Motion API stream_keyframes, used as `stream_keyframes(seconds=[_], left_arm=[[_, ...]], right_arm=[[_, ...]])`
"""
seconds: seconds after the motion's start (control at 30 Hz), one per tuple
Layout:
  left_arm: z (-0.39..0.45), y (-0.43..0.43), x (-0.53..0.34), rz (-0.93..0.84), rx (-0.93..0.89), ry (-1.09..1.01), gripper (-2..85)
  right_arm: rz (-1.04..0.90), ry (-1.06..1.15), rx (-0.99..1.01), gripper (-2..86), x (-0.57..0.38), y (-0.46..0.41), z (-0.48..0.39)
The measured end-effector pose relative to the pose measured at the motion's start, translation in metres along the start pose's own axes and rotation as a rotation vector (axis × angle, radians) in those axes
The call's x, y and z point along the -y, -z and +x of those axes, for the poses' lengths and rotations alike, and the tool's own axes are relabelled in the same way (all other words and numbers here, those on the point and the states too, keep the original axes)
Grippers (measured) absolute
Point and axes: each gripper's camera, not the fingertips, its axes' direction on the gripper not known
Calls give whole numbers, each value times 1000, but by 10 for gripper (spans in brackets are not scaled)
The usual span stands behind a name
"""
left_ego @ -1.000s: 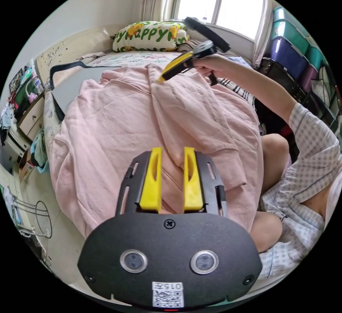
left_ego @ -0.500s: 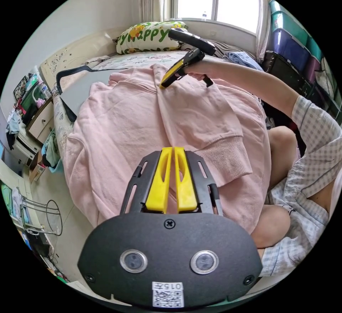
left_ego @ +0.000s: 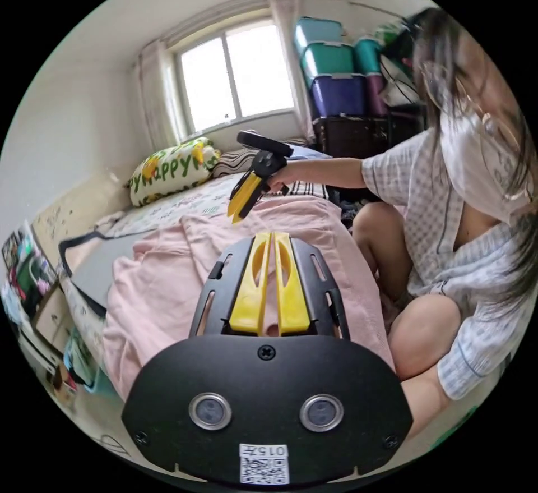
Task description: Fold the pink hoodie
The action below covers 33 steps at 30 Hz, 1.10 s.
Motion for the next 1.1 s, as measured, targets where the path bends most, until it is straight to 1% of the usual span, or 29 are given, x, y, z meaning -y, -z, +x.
stream_keyframes(seconds=[0.07,0.1,0.13,0.17,0.2,0.27,0.3,0.33,0.4,0.5,0.53,0.6,0.63,0.67,0.7,0.77,0.8,0.87,0.93,0.97,1.03,1.1], left_arm=[[16,-21,12,-72,18,-63,-3],[17,-28,13,-100,8,-68,-3],[18,-43,15,-175,-31,-82,-3],[18,-59,14,-258,-68,-91,-3],[18,-67,13,-303,-80,-91,-3],[15,-97,4,-474,-138,-70,-3],[13,-100,3,-485,-149,-55,-3],[9,-101,3,-481,-168,-28,-3],[5,-101,1,-476,-187,-9,-3],[-1,-98,-1,-444,-214,-6,-3],[-2,-93,0,-423,-201,-12,-3],[-6,-82,5,-369,-118,-7,-2],[-12,-75,10,-322,-35,23,-2],[-20,-67,17,-270,43,60,-1],[-24,-64,22,-242,77,79,-1],[-53,-62,42,-151,162,202,4],[-62,-65,49,-145,177,240,5],[-104,-90,76,-168,295,415,19],[-133,-122,96,-177,328,464,45],[-157,-147,106,-184,308,528,75],[-193,-191,118,-210,243,631,103],[-222,-236,125,-249,216,693,108]], right_arm=[[58,-46,-8,32,-34,18,8],[61,-67,-8,23,-42,20,11],[45,-102,-14,9,-54,16,18],[-3,-130,-30,0,-64,7,25],[-34,-142,-42,-2,-68,1,28],[-159,-139,-93,-8,-83,-26,33],[-172,-125,-97,-8,-87,-30,32],[-121,-105,-110,-9,-94,-28,31],[-108,-114,-97,-10,-103,-26,35],[-62,-141,-34,-8,-122,-15,51],[-14,-160,-18,-7,-133,-6,61],[74,-193,-31,-1,-155,10,80],[114,-208,-59,5,-169,18,93],[157,-215,-94,28,-183,23,106],[175,-222,-108,39,-190,25,113],[219,-212,-101,70,-210,25,137],[222,-206,-92,78,-213,24,142],[215,-148,-79,101,-218,12,158],[196,-122,-80,111,-216,2,170],[196,-112,-54,113,-215,-5,178],[208,-110,13,114,-215,-14,189],[221,-98,64,112,-220,-24,196]])
